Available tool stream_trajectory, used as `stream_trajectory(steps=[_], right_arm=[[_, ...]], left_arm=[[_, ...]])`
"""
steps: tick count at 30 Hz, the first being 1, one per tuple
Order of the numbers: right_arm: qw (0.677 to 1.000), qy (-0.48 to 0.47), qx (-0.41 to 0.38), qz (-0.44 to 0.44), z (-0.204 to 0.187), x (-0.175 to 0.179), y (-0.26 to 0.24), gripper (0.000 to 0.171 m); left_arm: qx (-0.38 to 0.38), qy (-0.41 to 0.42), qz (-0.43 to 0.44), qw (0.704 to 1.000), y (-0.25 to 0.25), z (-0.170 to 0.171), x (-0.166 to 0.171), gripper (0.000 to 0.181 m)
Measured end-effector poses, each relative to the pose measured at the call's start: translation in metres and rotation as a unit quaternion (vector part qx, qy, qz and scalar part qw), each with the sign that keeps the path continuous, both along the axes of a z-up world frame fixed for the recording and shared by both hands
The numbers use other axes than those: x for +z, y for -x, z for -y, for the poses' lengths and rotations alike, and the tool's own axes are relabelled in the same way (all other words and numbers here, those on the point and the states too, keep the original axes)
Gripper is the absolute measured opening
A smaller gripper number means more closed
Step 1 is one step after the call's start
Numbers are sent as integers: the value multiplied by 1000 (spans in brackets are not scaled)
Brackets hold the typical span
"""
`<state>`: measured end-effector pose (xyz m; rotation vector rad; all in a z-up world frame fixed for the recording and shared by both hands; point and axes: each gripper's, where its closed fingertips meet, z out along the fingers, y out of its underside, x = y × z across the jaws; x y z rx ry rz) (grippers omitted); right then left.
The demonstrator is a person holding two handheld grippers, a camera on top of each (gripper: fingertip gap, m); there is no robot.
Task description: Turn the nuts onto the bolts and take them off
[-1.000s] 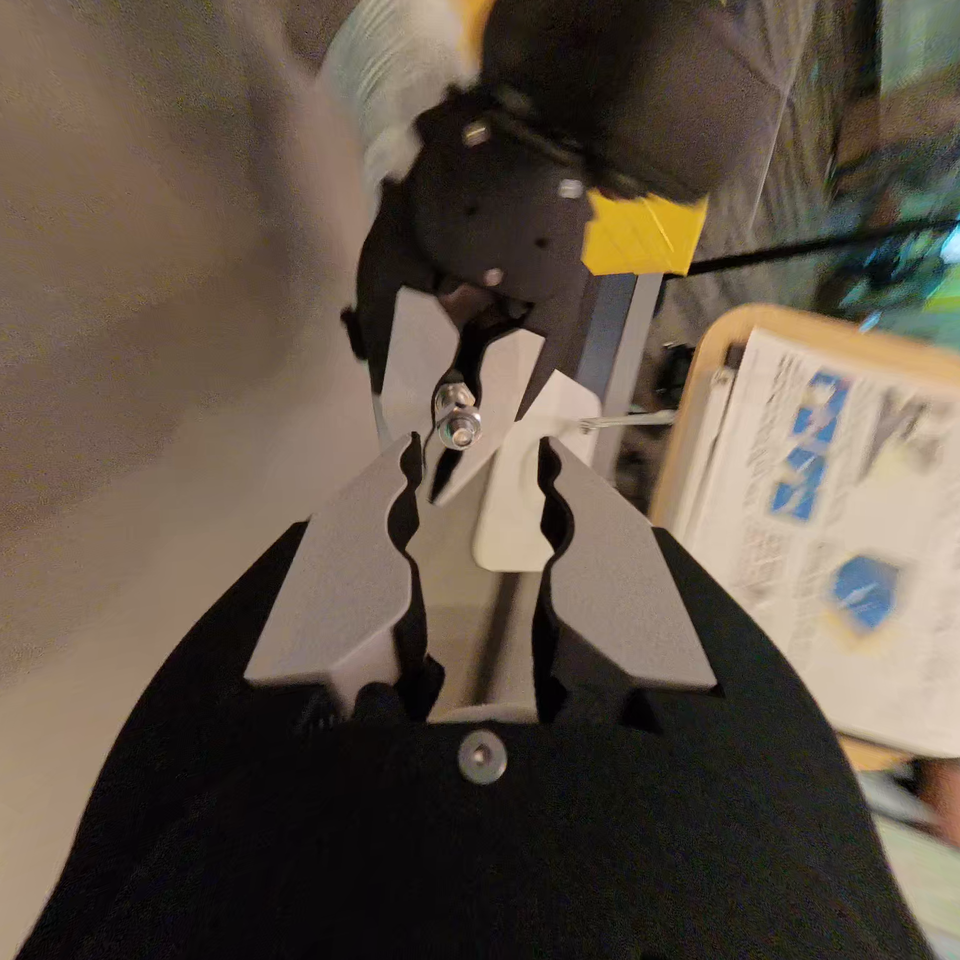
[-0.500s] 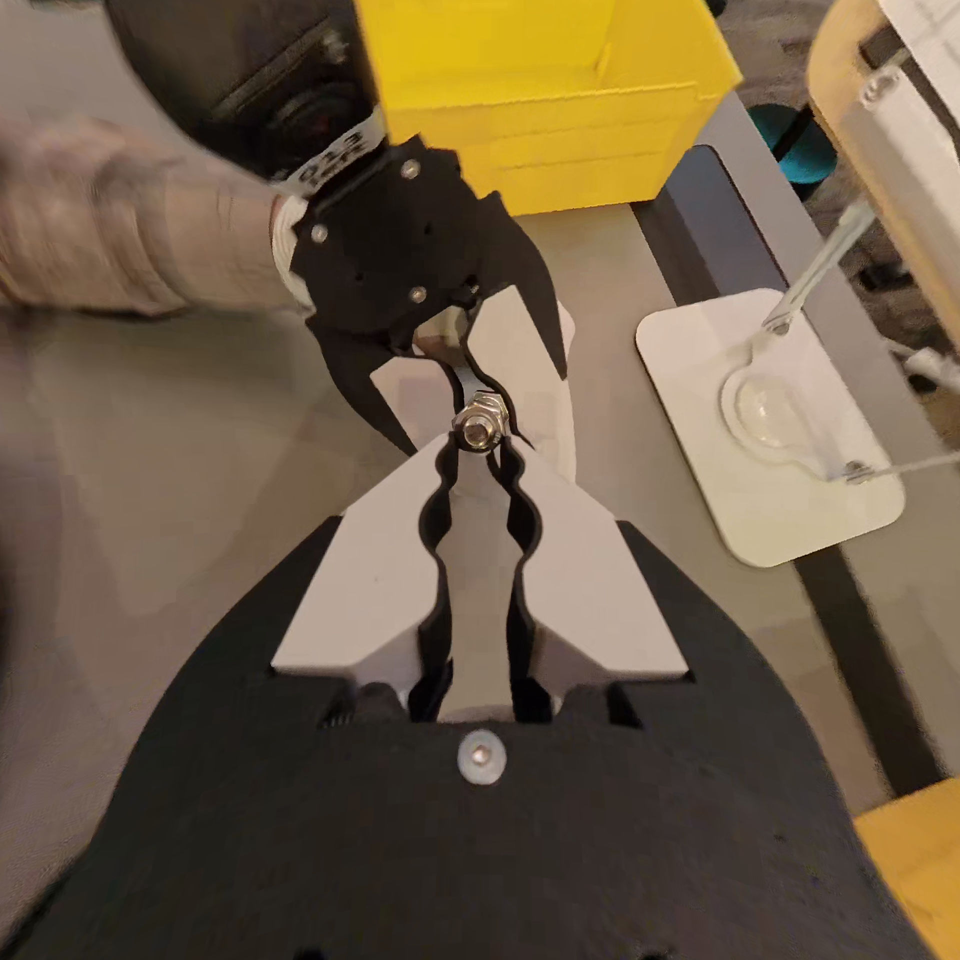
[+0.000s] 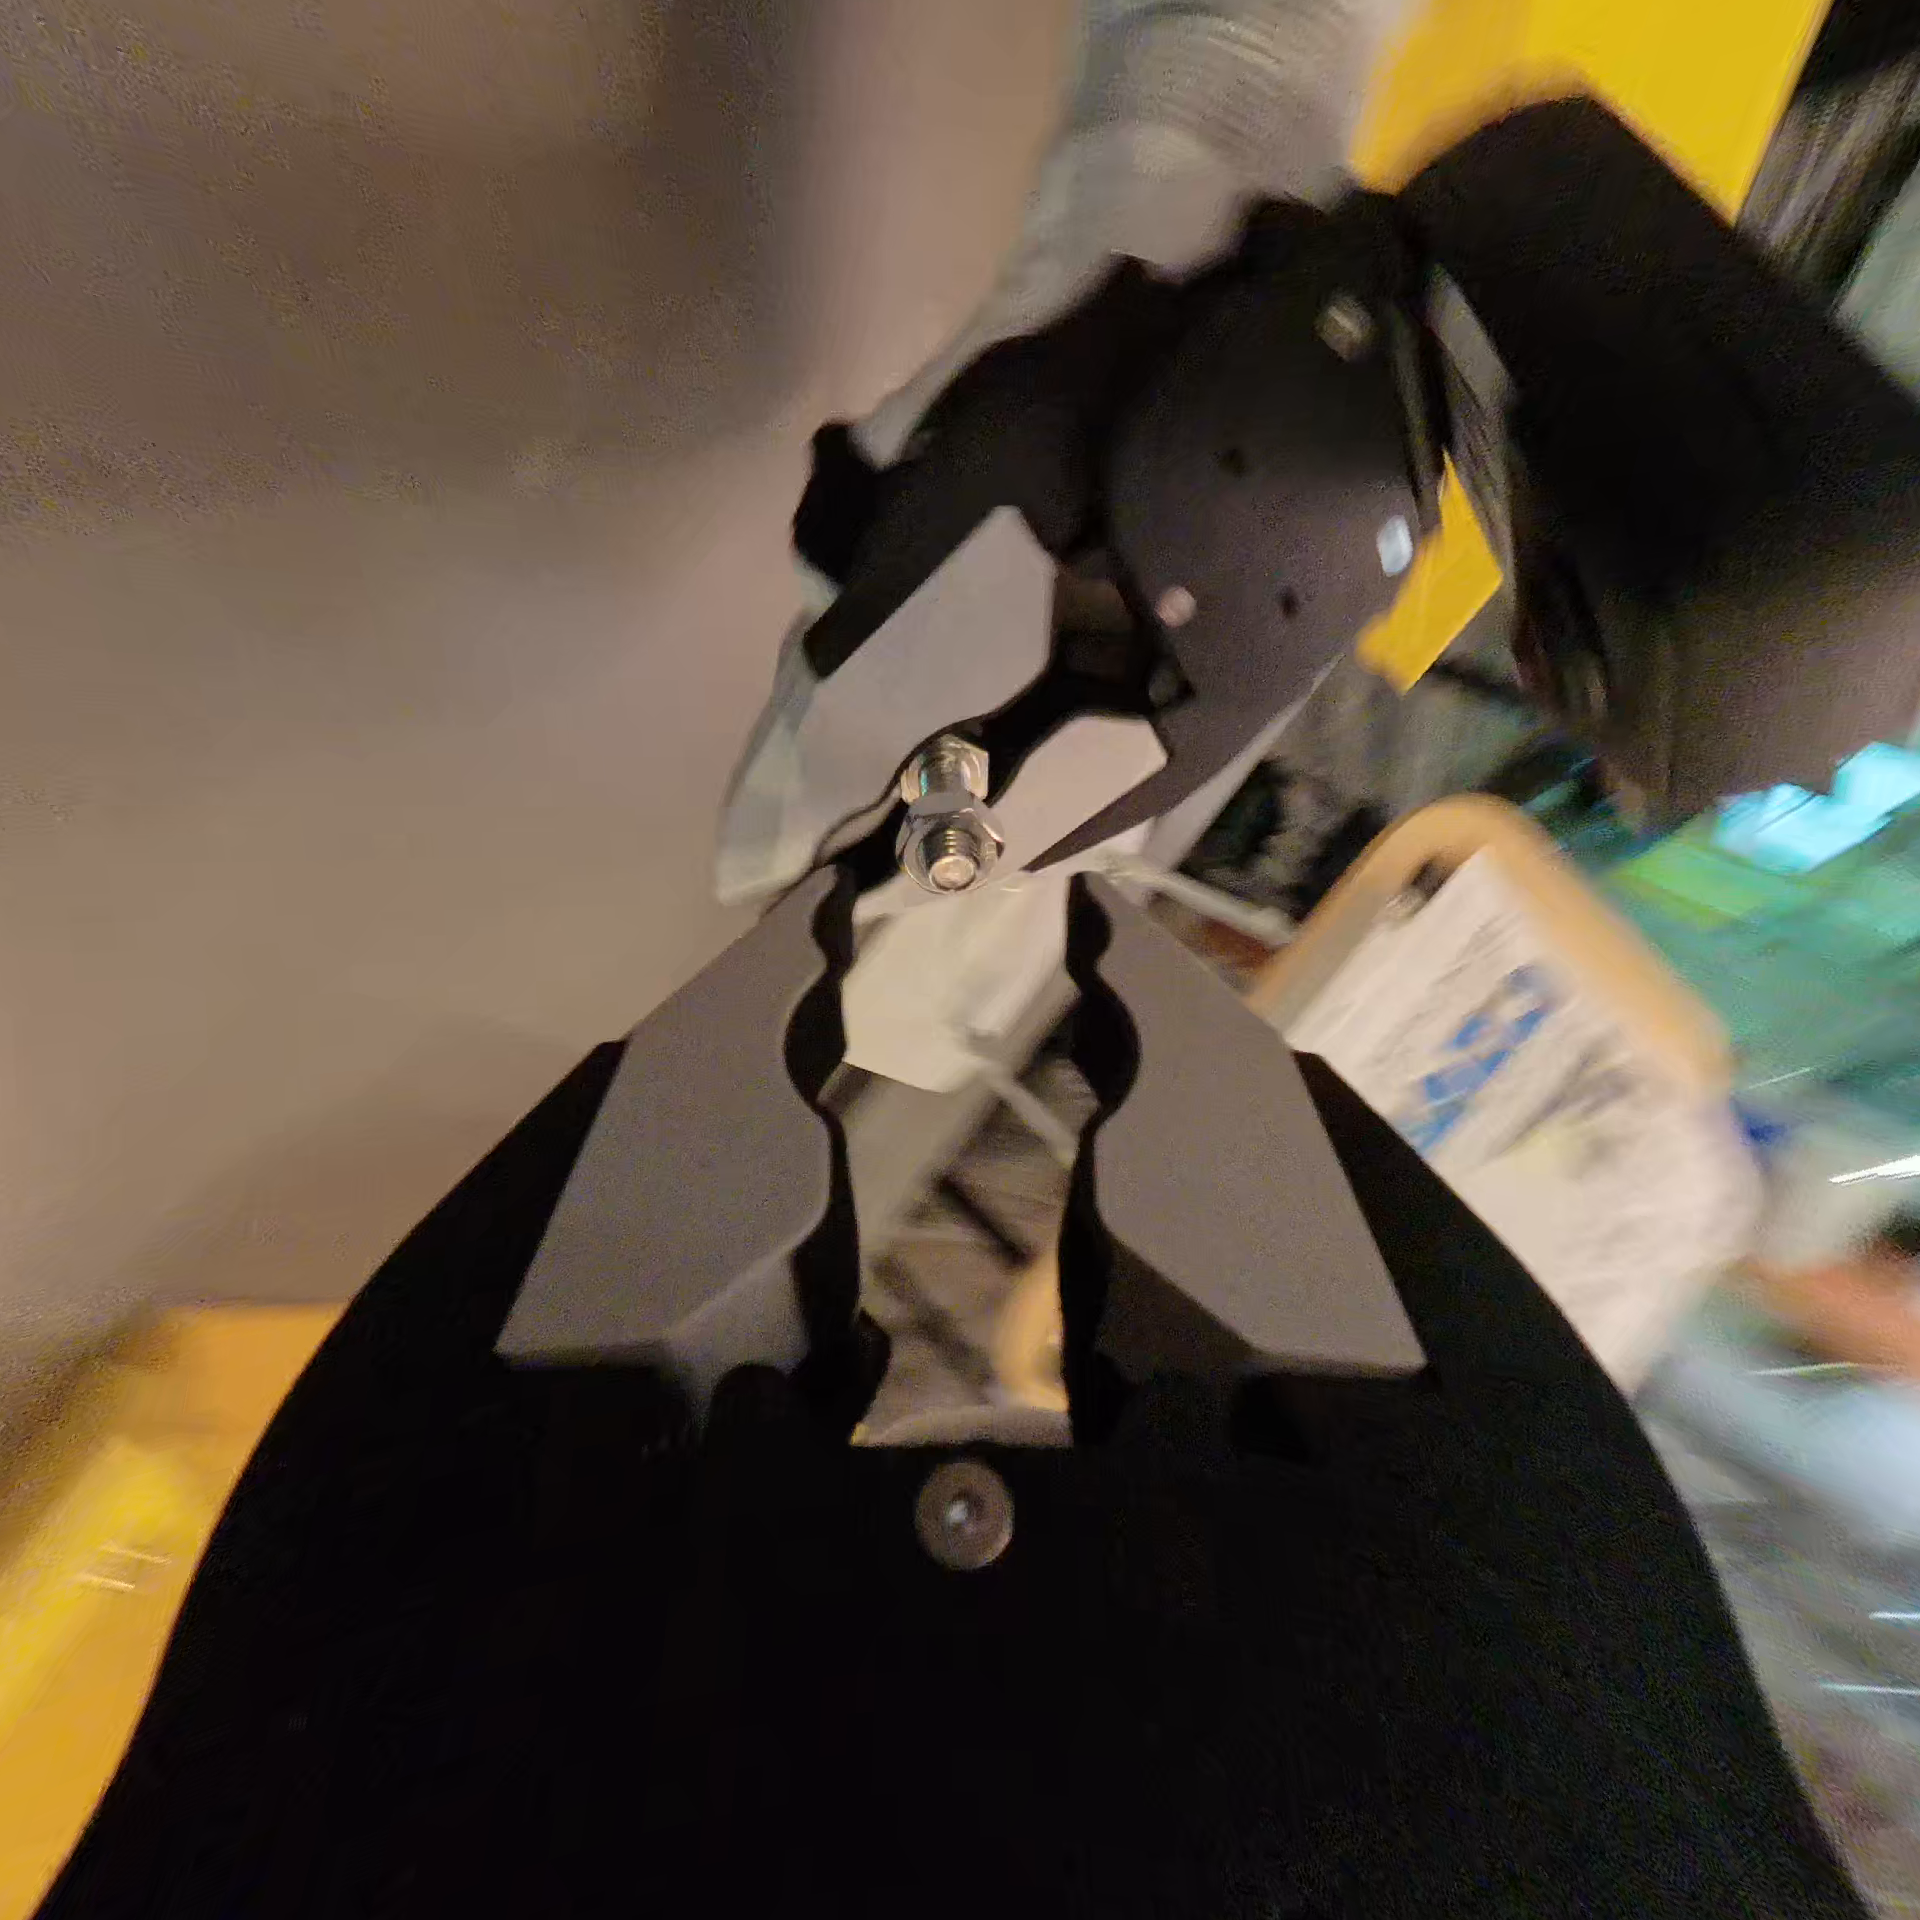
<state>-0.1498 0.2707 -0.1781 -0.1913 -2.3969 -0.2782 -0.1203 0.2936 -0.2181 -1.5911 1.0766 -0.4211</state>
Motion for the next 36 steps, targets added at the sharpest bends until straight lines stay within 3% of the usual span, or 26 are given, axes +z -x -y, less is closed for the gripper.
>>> stream_trajectory(steps=[1, 3, 6, 8, 10, 13, 16, 18, 22, 25, 27, 29, 32, 34, 36], right_arm=[[995, 81, -63, -17, 0, 5, 1, 44], [955, 237, -166, -63, 1, 18, 5, 45], [832, 455, -305, -90, -2, 23, 5, 39], [760, 543, -346, -83, -1, 15, 5, 41], [728, 578, -358, -83, -1, 8, 5, 40], [707, 602, -358, -97, 1, 5, 6, 16], [723, 588, -345, -107, 0, 5, 7, 15], [761, 554, -324, -96, 2, 3, 5, 15], [907, 369, -192, -66, 10, 3, 2, 14], [994, 109, -8, -29, 16, 2, -3, 13], [989, -91, 120, -5, 14, 1, -5, 12], [969, -172, 175, 9, 14, 0, -4, 11], [980, -138, 144, 4, 8, 4, -2, 10], [998, -51, 42, -21, -1, 13, 2, 28], [992, 95, -72, -46, -2, 19, 2, 36]], left_arm=[[14, -8, 0, 1000, 4, -4, 3, 10], [36, -22, 3, 999, 10, -9, 7, 10], [59, -35, 5, 998, 13, -16, 10, 10], [70, -43, -3, 997, 14, -18, 10, 10], [78, -51, -2, 996, 14, -20, 12, 10], [84, -55, -2, 995, 15, -21, 13, 10], [78, -49, -1, 996, 15, -20, 11, 10], [66, -40, 1, 997, 12, -18, 10, 10], [17, -16, 8, 1000, 3, -5, 7, 10], [-23, 8, 3, 1000, -6, 7, 0, 10], [-40, 27, 2, 999, -11, 11, -6, 10], [-42, 30, -2, 999, -11, 11, -10, 10], [-26, 22, 9, 999, -8, 6, -4, 10], [-10, 10, 8, 1000, -2, 2, 0, 10], [5, 2, 11, 1000, 2, -2, 3, 10]])
